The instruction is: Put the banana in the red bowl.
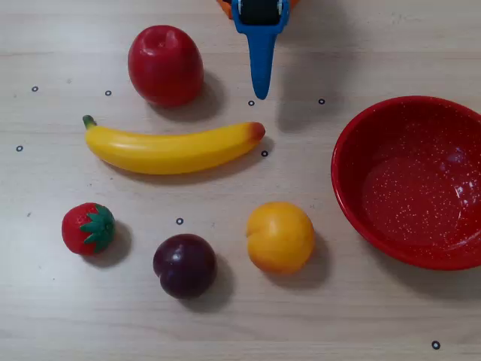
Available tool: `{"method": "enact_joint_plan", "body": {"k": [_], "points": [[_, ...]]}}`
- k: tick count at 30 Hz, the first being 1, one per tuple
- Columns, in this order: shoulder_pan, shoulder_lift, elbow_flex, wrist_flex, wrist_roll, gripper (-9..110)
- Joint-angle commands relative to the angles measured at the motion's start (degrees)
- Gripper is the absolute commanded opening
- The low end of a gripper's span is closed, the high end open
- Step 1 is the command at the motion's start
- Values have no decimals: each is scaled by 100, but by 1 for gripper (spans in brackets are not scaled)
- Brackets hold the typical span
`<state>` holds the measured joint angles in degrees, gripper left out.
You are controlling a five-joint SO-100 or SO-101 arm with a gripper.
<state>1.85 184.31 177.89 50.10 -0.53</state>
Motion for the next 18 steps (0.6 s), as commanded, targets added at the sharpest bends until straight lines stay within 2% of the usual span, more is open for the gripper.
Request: {"method": "enact_joint_plan", "body": {"k": [1, 13, 18], "points": [[-70, 70, 79, 35, -53, 0], [-44, -26, 53, -18, 141, 0], [-132, -659, -580, 9, 325, 0]]}}
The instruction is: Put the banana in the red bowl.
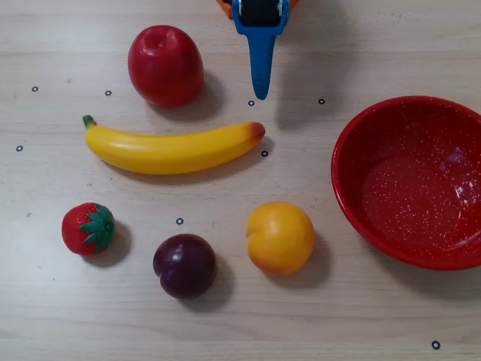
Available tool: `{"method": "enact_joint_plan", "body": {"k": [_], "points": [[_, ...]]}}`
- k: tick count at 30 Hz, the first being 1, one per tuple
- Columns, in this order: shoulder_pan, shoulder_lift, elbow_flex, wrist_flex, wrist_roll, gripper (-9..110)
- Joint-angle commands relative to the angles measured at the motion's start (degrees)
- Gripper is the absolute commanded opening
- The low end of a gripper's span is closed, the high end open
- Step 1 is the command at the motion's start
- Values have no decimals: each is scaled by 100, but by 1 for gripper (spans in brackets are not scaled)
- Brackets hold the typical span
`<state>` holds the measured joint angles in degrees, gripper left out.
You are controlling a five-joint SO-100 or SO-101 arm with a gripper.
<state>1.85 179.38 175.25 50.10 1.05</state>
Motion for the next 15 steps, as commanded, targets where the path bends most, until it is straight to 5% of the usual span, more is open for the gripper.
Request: {"method": "enact_joint_plan", "body": {"k": [1, 15], "points": [[-149, -343, -492, 18, 211, 0], [-220, -2637, -3419, 1371, 782, 0]]}}
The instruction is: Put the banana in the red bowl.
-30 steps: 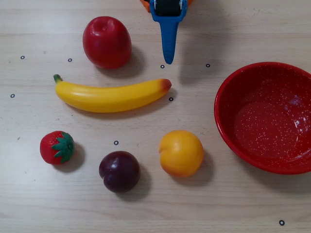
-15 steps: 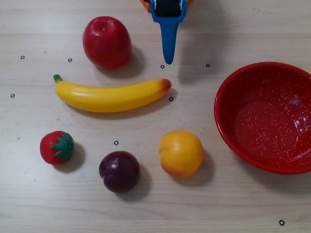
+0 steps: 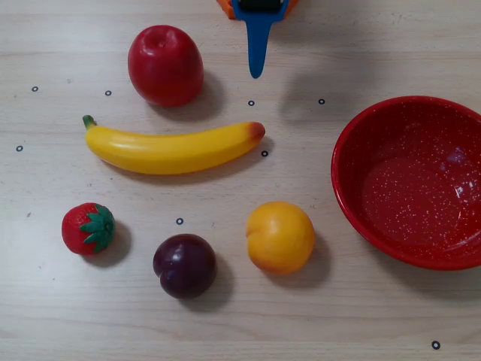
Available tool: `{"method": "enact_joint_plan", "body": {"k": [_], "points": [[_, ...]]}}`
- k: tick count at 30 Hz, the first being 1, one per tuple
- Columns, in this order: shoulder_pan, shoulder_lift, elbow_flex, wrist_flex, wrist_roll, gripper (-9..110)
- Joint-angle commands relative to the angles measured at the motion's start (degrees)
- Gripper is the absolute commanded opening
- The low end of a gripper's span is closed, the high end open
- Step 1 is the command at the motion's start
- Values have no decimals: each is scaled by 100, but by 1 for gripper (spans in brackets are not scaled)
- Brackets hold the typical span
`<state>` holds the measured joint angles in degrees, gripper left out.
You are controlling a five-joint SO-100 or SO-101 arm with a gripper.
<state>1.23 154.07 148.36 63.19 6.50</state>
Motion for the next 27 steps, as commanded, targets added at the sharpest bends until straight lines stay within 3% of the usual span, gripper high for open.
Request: {"method": "enact_joint_plan", "body": {"k": [1, 13, 27], "points": [[-185, -299, -949, 158, 299, 0], [-932, -2909, -3814, 1266, 870, 0], [-1890, -4746, -5476, 1942, 1345, 0]]}}
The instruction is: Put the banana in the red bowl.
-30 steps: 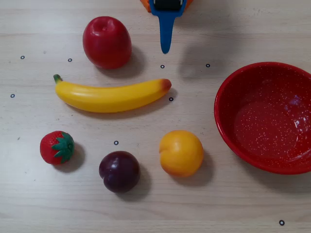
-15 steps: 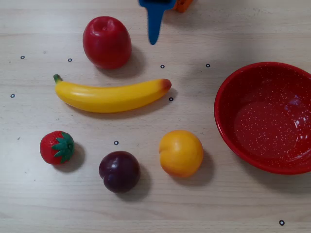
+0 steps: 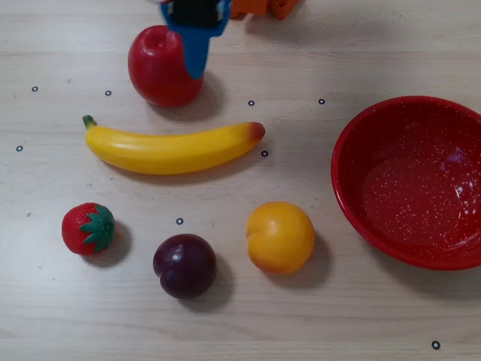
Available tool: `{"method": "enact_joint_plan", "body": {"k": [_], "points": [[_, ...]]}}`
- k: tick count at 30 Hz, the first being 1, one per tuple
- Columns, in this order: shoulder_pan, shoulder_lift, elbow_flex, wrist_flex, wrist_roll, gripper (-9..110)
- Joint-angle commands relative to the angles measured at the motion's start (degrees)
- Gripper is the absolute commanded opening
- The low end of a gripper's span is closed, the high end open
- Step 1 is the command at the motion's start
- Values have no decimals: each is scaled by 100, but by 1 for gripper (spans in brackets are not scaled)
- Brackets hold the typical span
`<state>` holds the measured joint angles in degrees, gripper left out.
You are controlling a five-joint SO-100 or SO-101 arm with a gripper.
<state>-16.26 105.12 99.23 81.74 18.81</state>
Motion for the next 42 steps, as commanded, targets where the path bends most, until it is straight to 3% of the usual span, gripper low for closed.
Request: {"method": "enact_joint_plan", "body": {"k": [1, 10, 20, 42], "points": [[-220, -18, -686, 158, 132, 0], [-668, -1494, -1784, 598, 545, 5], [-949, -2373, -1828, 721, 1397, 29], [-809, -3243, -2197, -167, 1468, 52]]}}
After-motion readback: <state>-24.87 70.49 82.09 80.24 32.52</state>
